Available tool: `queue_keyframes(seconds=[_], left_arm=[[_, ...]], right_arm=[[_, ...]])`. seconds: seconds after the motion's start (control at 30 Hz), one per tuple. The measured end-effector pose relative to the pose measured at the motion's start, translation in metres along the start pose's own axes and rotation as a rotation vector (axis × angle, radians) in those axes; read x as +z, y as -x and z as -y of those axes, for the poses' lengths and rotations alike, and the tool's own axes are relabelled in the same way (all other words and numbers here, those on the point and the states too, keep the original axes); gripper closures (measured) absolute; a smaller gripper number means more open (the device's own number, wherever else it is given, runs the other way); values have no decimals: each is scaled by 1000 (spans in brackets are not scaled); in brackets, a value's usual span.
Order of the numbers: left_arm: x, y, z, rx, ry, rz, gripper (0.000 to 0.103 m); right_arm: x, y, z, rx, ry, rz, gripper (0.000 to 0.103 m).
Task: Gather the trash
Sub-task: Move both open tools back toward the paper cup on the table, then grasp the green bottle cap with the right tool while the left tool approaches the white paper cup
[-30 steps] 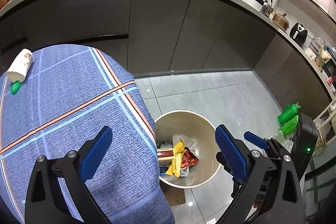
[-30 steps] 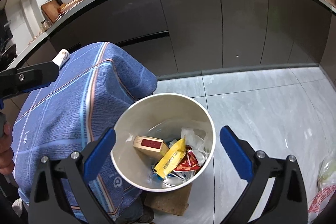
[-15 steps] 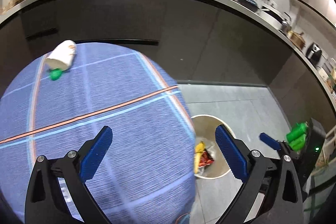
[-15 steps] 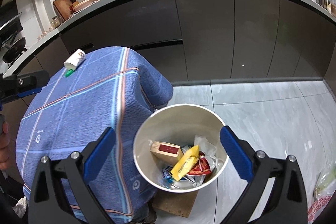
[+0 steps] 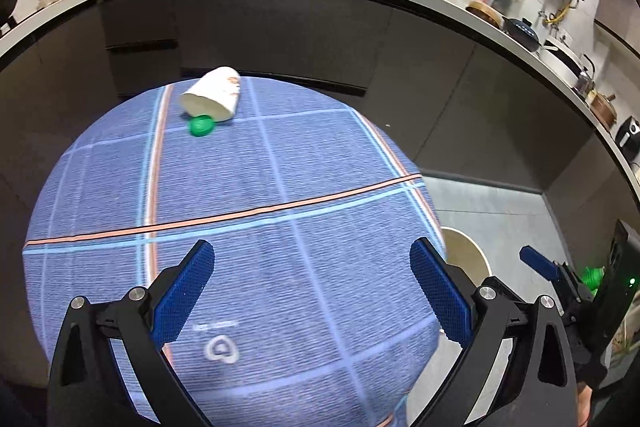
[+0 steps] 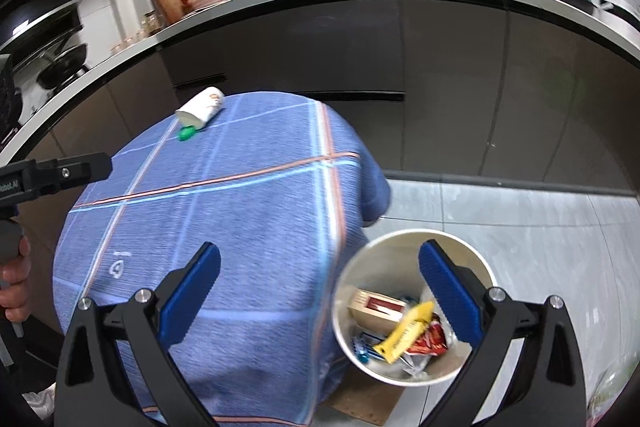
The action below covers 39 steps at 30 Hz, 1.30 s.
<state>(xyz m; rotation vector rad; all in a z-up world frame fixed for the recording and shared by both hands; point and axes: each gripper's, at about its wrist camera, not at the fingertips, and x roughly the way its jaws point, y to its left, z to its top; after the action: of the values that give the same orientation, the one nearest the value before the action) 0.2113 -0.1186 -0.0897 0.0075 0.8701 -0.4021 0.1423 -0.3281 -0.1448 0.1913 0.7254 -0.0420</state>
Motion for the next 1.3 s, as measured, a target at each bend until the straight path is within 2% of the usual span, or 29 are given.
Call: queue_keyframes(seconds=[0.27, 0.47, 0.5, 0.67, 0.77, 1.07, 1.3], left_arm=[[4, 9, -48, 52, 27, 14, 9], [13, 17, -108, 124, 95, 37, 9], [14, 18, -116, 129, 104, 39, 9], [23, 18, -151, 144, 130, 47, 9], [29, 13, -162, 148, 122, 45, 9], [48, -12, -180, 157, 71, 22, 9], [56, -27, -190, 170, 55, 25, 9]], right_arm=[[26, -21, -60, 93, 82, -13, 3], [52, -48, -114, 160, 174, -28, 5], [55, -54, -121, 169, 183, -33, 7], [75, -97, -154, 202, 202, -98, 34], [84, -122, -171, 212, 223, -144, 45], [112, -189, -204, 233, 293, -223, 59], [131, -234, -223, 222, 338, -268, 61]])
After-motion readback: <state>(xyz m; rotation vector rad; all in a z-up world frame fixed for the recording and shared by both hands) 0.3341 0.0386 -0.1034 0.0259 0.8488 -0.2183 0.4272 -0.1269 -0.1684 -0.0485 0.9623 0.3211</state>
